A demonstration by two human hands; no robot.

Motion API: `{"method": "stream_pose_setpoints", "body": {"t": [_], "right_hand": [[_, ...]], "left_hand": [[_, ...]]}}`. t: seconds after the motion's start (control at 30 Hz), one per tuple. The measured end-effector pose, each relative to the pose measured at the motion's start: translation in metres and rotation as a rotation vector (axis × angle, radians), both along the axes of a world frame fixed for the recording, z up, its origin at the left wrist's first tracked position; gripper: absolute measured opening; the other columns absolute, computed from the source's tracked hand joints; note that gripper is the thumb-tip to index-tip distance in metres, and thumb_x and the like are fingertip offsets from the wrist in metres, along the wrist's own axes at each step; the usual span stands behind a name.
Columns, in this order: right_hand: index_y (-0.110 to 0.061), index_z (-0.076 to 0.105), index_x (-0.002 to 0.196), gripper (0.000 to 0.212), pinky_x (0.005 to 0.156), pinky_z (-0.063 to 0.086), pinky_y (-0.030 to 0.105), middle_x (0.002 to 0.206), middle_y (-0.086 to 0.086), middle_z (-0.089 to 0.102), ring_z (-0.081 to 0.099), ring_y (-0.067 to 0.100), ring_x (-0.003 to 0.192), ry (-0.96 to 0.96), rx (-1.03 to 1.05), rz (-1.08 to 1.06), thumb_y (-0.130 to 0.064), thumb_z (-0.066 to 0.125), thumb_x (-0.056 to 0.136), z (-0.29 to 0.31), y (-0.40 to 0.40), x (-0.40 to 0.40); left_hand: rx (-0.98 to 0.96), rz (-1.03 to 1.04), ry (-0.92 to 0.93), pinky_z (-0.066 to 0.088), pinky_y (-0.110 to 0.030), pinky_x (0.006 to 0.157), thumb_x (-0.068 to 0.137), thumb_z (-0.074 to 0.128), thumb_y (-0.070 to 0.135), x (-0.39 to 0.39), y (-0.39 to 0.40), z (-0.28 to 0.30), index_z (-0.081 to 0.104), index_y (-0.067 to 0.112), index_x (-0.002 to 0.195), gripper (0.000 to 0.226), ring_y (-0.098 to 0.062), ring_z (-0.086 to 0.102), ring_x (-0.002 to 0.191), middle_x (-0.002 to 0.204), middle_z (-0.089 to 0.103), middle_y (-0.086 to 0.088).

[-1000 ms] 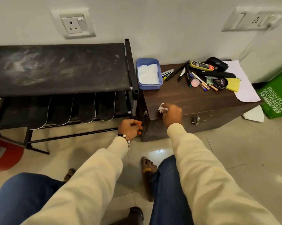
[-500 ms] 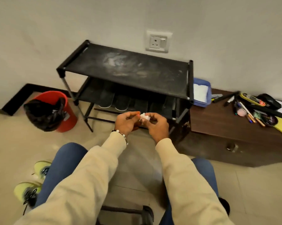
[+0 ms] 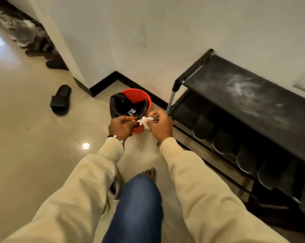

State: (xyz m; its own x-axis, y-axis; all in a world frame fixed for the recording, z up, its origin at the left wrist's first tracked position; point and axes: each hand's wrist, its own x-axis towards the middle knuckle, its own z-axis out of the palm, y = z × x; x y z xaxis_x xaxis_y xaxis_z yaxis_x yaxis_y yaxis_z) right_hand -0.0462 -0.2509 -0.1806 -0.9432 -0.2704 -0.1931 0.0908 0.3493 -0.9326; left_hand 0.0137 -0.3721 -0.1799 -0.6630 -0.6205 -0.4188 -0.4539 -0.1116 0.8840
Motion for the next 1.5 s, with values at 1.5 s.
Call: {"method": "stream_pose_setpoints", "body": {"t": [1.5], "right_hand": [[-0.015, 0.070, 0.093, 0.023, 0.067, 0.055, 0.019, 0.084, 0.003, 0.071, 0.067, 0.013, 0.072, 0.198, 0.085, -0.699, -0.001, 0.052, 0.091, 0.071, 0.378, 0.108]], "left_hand": [[-0.049, -0.789, 0.164, 0.053, -0.016, 0.059, 0.094, 0.057, 0.008, 0.016, 0.371, 0.056, 0.070, 0.012, 0.098, 0.014, -0.015, 0.067, 0.074, 0.085, 0.071, -0.005]]}}
